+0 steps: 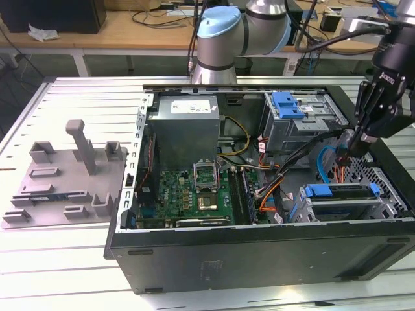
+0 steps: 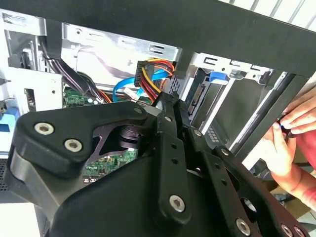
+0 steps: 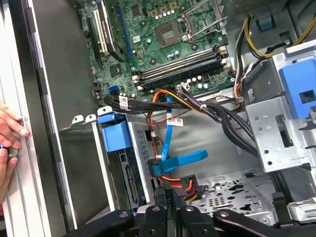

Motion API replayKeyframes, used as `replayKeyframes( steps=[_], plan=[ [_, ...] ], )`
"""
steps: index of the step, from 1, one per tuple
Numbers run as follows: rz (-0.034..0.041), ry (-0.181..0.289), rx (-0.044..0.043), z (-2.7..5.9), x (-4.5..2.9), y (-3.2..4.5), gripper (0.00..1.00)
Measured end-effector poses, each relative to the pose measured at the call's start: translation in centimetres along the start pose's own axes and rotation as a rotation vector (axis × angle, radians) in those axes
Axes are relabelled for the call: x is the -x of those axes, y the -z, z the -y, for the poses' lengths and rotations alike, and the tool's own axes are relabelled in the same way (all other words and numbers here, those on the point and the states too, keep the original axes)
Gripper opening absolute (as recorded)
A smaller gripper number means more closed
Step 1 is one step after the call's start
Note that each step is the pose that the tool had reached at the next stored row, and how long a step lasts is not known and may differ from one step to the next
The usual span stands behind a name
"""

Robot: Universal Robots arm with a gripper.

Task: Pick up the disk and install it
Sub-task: 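Insert the first disk wire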

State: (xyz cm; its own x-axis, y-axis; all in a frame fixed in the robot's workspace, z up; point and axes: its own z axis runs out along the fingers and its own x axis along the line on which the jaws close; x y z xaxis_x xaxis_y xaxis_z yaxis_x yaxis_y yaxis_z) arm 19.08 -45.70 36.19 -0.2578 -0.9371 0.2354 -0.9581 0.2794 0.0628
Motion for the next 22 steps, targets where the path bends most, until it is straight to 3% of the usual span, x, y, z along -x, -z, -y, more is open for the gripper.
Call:
replayKeyframes(
  steps=[11,13,22],
  plan=[
    [0.0479,0.016,-0.003,0.0,-1.42,-0.34,0.17],
    [0.0621,0.026,-0.0058,-0.02,-1.66,-0.41,0.17],
    [0.0902,0.05,-0.0156,-0.24,-2.57,-0.33,0.17]
  ],
)
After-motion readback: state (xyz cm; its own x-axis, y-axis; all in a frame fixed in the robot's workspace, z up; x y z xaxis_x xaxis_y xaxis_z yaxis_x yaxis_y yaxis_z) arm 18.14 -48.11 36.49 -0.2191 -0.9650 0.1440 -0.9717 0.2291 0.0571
